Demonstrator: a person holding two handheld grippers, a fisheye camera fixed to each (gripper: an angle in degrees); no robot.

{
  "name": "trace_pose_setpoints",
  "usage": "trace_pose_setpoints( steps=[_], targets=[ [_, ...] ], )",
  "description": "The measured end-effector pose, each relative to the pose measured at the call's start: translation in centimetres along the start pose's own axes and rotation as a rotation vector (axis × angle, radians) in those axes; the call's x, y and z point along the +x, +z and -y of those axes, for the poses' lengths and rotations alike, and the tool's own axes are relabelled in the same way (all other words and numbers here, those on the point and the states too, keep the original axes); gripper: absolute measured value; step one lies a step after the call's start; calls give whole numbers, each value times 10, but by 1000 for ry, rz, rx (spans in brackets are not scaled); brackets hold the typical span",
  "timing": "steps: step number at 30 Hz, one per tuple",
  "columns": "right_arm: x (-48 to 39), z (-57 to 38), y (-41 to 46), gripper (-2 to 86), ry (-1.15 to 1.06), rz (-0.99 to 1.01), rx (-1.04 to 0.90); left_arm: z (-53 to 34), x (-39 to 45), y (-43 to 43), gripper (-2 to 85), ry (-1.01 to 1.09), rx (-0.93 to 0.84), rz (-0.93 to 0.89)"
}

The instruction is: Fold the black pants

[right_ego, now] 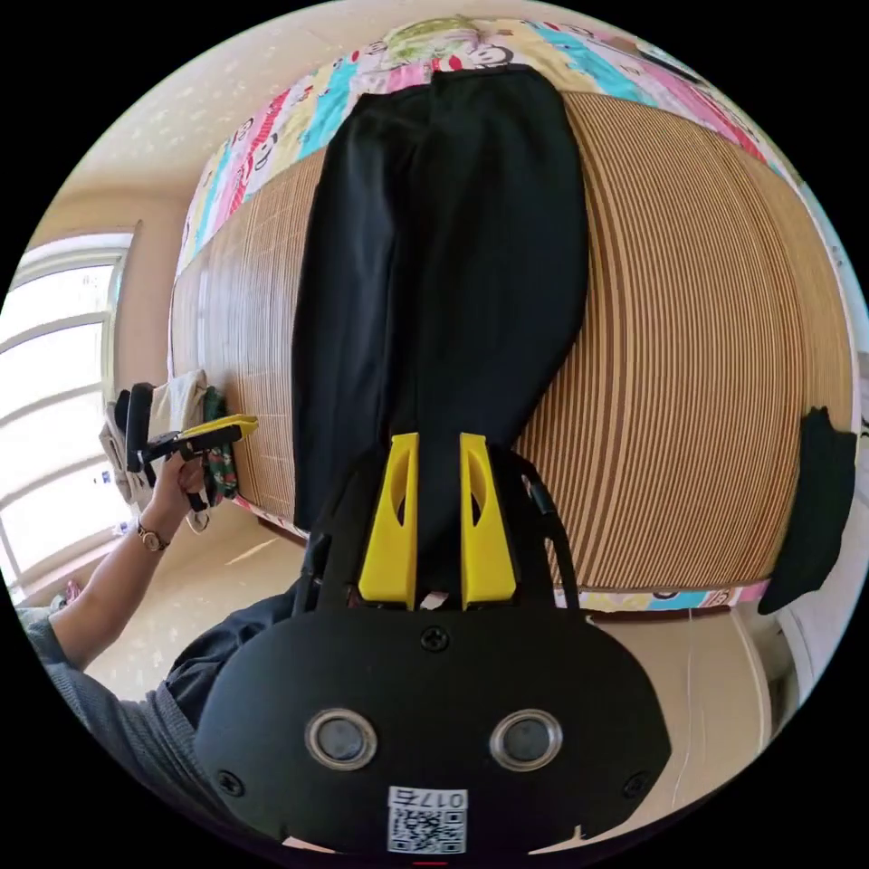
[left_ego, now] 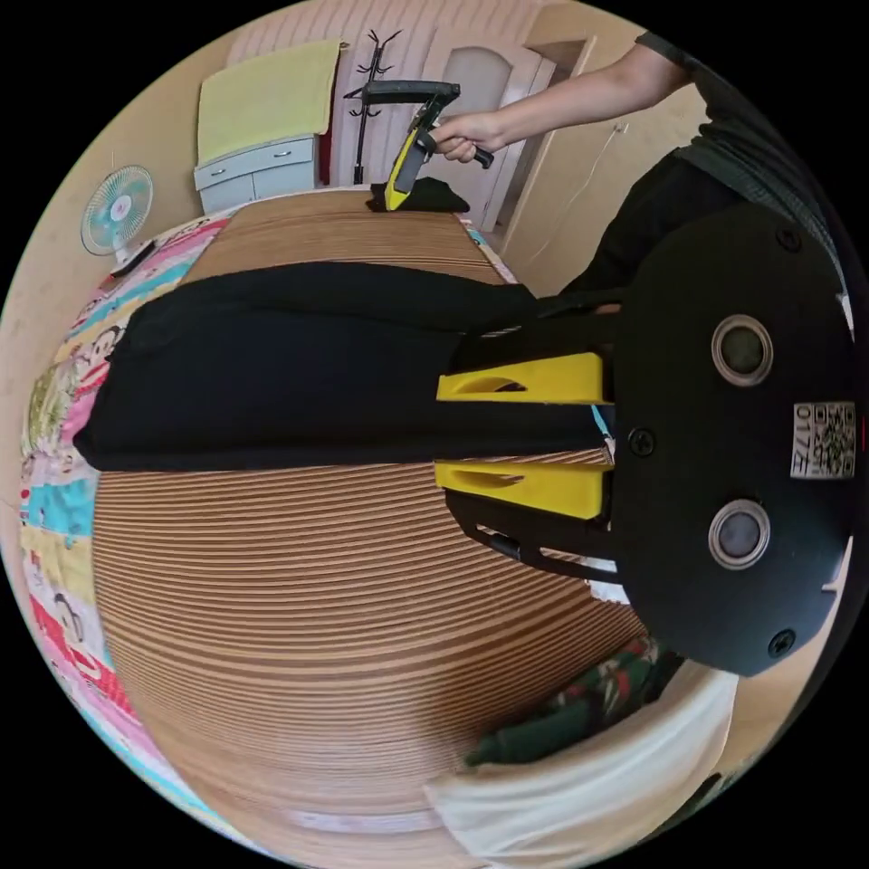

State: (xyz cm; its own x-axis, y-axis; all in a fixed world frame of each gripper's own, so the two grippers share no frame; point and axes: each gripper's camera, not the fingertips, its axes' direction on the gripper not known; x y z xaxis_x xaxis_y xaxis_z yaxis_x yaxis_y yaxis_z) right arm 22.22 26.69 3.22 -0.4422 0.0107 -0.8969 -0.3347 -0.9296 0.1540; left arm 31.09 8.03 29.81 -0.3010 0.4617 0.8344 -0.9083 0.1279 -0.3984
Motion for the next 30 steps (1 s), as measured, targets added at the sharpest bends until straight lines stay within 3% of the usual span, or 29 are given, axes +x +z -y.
trace_pose_setpoints(
  steps=[6, 9, 10, 12, 14, 18, 23, 25, 26, 29, 30],
  targets=[
    [55, -42, 75, 114, 154, -133, -181, -32, -23, 36, 107, -96, -71, 22],
    [71, -56, 93, 113, 148, -120, -260, -31, -16, 22, 51, -23, -55, 190],
    [74, -59, 92, 112, 145, -118, -262, -25, -18, 18, 29, 24, -124, 217],
    [88, -67, 81, 99, 168, -143, -236, -18, -27, 2, 17, 135, -194, 58],
    [104, -71, 67, 95, 216, -150, -181, -23, -48, -31, 10, 176, -123, -151],
    [136, -64, 63, 102, 230, -11, -173, -43, -121, -80, 5, -95, -20, -101],
    [143, -47, 62, 55, 82, -135, -302, -35, -147, -105, 5, -210, -7, -154],
    [150, -51, 47, 43, -5, 11, -303, -25, -144, -111, 3, -171, -70, -135],
    [158, -60, 30, 39, -66, 192, -261, -23, -143, -112, 2, -151, -87, -144],
    [200, -98, -20, 33, -153, 839, -101, -20, -146, -118, -3, -20, -180, -464],
    [221, -119, -39, 31, -157, 960, 1, -24, -152, -122, -5, -11, -182, -660]
  ],
)
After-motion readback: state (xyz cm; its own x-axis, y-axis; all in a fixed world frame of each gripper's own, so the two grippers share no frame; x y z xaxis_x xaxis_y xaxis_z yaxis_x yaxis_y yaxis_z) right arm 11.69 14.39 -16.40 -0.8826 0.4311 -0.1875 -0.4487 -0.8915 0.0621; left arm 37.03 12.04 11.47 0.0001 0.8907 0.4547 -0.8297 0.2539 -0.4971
